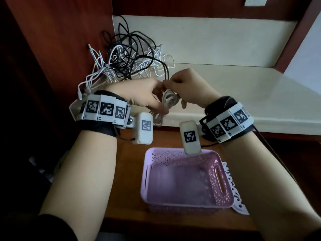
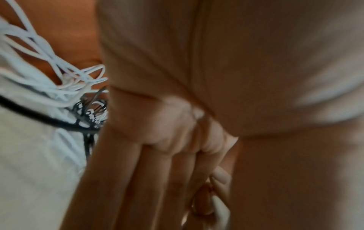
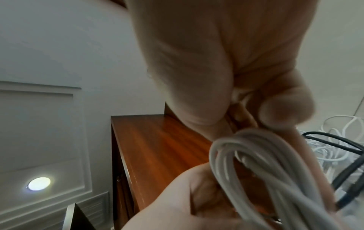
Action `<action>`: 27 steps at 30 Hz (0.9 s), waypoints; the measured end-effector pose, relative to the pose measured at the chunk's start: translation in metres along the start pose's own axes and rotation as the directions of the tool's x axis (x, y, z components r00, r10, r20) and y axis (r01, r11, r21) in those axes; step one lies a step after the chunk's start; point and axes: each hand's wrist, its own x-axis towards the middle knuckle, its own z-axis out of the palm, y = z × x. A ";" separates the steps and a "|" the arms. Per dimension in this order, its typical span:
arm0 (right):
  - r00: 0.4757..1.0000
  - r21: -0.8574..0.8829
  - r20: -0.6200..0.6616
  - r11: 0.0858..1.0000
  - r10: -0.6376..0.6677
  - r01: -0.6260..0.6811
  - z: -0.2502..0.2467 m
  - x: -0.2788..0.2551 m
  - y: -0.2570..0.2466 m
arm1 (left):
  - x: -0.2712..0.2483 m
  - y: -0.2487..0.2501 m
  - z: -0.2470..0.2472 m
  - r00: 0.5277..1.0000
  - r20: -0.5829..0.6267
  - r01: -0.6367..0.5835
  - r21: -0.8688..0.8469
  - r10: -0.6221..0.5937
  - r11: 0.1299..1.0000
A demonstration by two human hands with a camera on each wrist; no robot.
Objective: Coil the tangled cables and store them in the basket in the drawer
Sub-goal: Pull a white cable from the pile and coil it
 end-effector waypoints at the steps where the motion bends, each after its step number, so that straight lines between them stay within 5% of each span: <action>1: 0.999 -0.016 0.041 1.000 0.007 -0.006 0.001 -0.002 -0.002 | -0.003 -0.003 0.003 1.000 0.024 0.017 -0.050 -0.016 0.999; 9: 0.951 0.012 0.291 0.993 0.106 -0.115 0.021 -0.028 0.014 | -0.021 -0.022 0.040 0.976 0.215 0.117 -0.415 -0.028 0.903; 16: 0.862 0.189 0.420 0.901 0.286 -0.391 0.039 -0.058 0.050 | -0.013 -0.038 0.072 0.917 0.376 0.295 -0.410 -0.134 0.863; 23: 0.813 0.306 0.455 0.794 0.363 -0.526 0.050 -0.076 0.076 | -0.006 -0.042 0.095 0.810 0.559 0.313 -0.155 -0.178 0.937; 27: 0.788 0.399 0.432 0.691 0.438 -0.603 0.063 -0.083 0.092 | -0.004 -0.062 0.114 0.836 0.486 0.370 -0.157 -0.254 0.916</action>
